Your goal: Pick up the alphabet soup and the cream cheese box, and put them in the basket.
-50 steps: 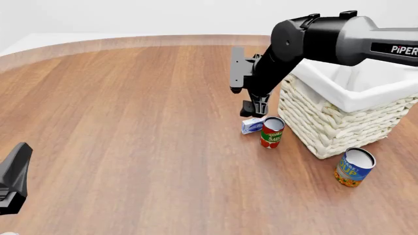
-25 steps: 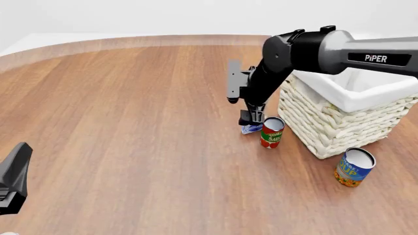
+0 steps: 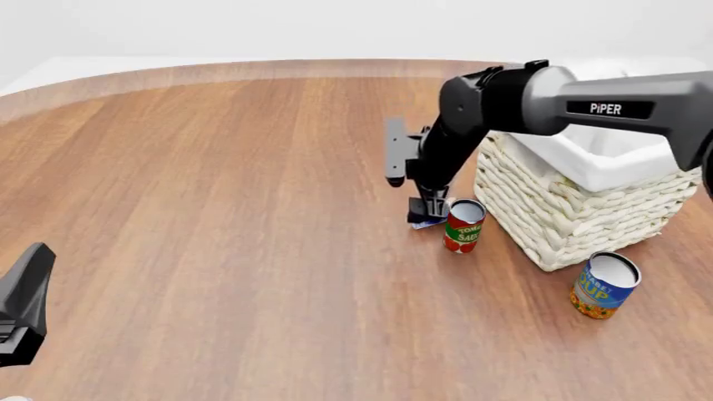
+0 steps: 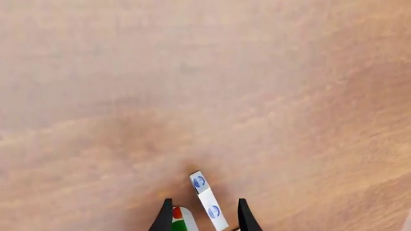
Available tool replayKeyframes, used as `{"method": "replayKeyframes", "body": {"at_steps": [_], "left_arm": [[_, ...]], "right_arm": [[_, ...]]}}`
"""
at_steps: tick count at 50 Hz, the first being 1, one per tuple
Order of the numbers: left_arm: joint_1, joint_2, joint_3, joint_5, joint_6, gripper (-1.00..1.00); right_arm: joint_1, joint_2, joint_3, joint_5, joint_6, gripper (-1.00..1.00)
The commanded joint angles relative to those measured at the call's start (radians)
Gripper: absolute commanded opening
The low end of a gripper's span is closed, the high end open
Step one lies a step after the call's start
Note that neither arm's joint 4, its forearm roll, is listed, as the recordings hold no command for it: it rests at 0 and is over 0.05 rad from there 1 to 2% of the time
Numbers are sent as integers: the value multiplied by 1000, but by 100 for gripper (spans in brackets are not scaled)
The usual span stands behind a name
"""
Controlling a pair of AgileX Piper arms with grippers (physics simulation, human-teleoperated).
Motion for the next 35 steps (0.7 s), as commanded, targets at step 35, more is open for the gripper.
{"method": "replayKeyframes", "body": {"at_steps": [35], "left_arm": [[0, 0, 0, 0, 0, 100]], "right_arm": [[-21, 81, -32, 1, -68, 100]]}}
